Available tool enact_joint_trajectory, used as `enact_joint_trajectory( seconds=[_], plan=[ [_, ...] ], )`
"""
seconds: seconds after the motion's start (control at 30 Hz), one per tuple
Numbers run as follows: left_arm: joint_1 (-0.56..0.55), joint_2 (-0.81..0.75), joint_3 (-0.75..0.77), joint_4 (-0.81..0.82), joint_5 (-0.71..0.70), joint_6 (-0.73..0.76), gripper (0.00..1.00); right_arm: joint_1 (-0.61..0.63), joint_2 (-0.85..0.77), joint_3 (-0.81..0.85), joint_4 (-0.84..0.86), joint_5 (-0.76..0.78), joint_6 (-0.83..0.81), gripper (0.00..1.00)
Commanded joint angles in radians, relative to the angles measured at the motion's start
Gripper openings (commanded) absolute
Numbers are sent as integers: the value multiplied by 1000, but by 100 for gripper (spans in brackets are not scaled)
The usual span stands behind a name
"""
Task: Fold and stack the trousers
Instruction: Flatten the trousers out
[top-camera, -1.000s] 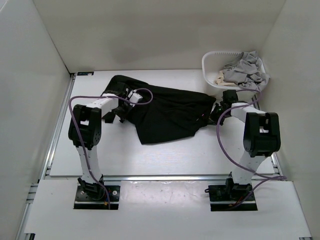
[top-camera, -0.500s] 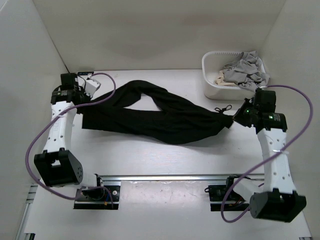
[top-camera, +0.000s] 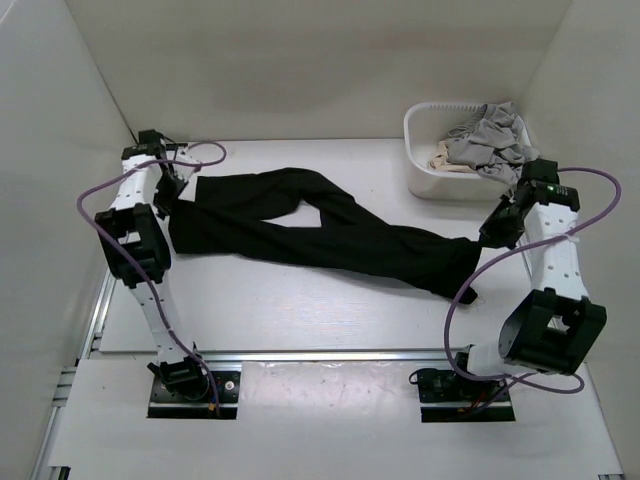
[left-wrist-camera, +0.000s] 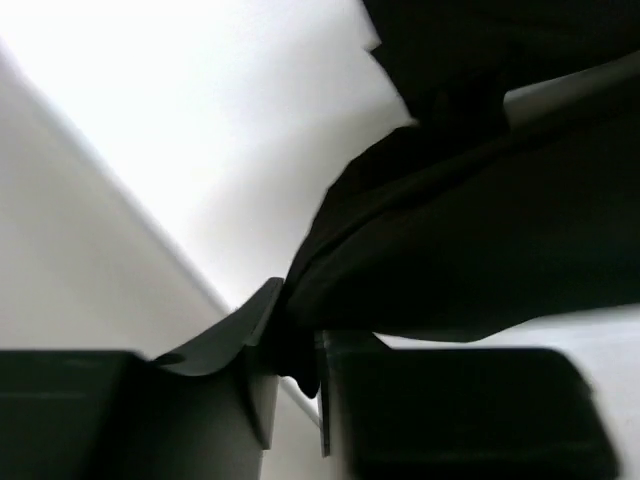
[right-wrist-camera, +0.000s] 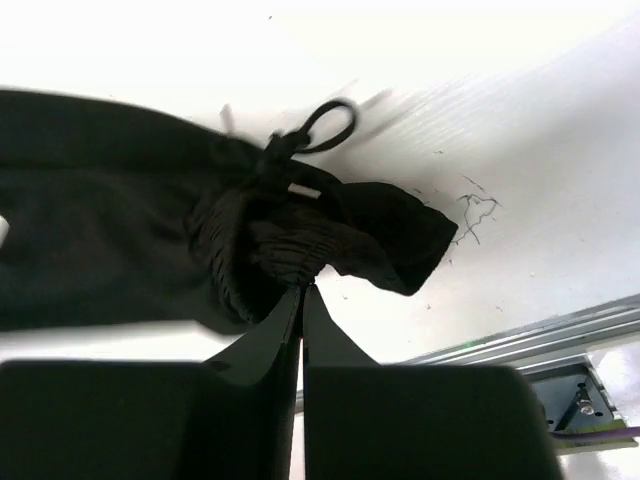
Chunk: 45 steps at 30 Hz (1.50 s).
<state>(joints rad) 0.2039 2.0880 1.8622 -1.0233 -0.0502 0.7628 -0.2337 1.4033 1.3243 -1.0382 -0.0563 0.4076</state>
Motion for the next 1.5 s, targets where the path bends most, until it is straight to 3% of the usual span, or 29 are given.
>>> enact_joint_trajectory(
  seconds=[0.0,0.07,0.1,0.2,0.23,0.37,0.5,0.67,0.7,0.73,0.8,0.83,0.93,1.07,1.13,1.17,1.2,1.3,1.47],
  plan=[
    [6,20,26,-80,-39,-45,33,-1,29,35,-10,-75,-43,0],
    [15,33,0,-66,-39,-69,41,-1,63,9,6,-100,-33,0],
    [15,43,-11,-46,-28,-82,57,-1,92,0,15,-126,-33,15],
    [58,52,15,-37,7,-137,65,-1,131,-11,36,-126,-33,65],
    [75,61,31,-37,24,-149,68,-1,131,-11,36,-111,-33,68],
    [166,8,40,-52,94,-174,76,-1,93,7,26,-30,-33,71],
    [265,-71,-139,-86,212,-186,75,-1,17,-51,32,-48,8,69],
    [265,-106,-342,-86,446,-220,75,-1,-29,-154,92,-93,30,68],
    [265,-106,-356,-72,511,-249,77,-1,-29,-163,92,-103,30,67],
    [265,-97,-374,-36,536,-264,87,-1,-29,-181,101,-103,30,67],
    [265,-86,-385,6,567,-299,92,-1,-38,-204,127,-112,30,67],
    [265,-72,-385,15,605,-309,100,-1,-38,-218,127,-112,30,67],
    [256,-63,-376,40,619,-332,100,-1,-38,-260,153,-112,30,67],
    [164,-63,-484,123,483,-344,100,-1,-11,-280,205,-112,39,67],
    [154,-72,-529,157,435,-355,91,-1,31,-257,218,-112,48,67],
    [154,-63,-529,157,425,-355,79,-1,48,-248,227,-112,48,68],
    [154,-63,-538,157,424,-365,51,-1,77,-237,227,-112,48,68],
    [154,-77,-551,157,405,-365,14,-1,114,-215,237,-50,68,68],
    [154,-138,-542,121,383,-347,14,-1,212,-171,294,-50,100,67]
  ],
)
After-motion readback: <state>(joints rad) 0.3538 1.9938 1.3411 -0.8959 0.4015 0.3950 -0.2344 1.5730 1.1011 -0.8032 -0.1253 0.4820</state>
